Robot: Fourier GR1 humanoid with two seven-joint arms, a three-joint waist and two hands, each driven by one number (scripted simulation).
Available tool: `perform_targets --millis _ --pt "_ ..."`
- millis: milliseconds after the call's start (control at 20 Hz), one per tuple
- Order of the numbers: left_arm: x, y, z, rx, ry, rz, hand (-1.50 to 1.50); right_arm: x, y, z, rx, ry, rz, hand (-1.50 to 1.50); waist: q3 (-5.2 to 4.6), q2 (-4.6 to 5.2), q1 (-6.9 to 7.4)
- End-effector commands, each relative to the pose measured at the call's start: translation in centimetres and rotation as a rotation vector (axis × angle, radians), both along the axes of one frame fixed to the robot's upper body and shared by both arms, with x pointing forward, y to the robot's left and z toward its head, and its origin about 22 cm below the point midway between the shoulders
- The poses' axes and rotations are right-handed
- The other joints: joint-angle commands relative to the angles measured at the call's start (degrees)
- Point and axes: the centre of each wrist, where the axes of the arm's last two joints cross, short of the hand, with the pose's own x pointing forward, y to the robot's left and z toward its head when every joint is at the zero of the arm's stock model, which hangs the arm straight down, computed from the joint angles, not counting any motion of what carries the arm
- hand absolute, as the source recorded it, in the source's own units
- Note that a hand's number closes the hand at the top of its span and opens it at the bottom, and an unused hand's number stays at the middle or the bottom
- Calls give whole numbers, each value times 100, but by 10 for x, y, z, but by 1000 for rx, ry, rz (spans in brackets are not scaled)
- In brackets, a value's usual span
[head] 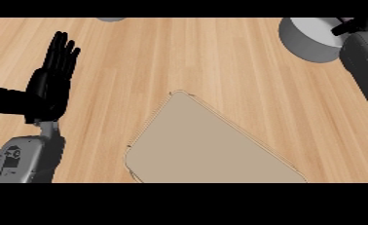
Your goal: Pick the eggplant from the tray and place it in the pot
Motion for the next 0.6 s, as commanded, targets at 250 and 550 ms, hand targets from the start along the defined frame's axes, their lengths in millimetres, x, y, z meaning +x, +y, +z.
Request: perform_targets --millis 250,550 --pt "-5 1 3 2 -15 -15 0 -20 -29 -32 280 -25 -48 150 8 31 69" --pt "-7 6 -5 7 -2 -13 0 -43 -48 -62 409 -83 74 -150 14 64 107"
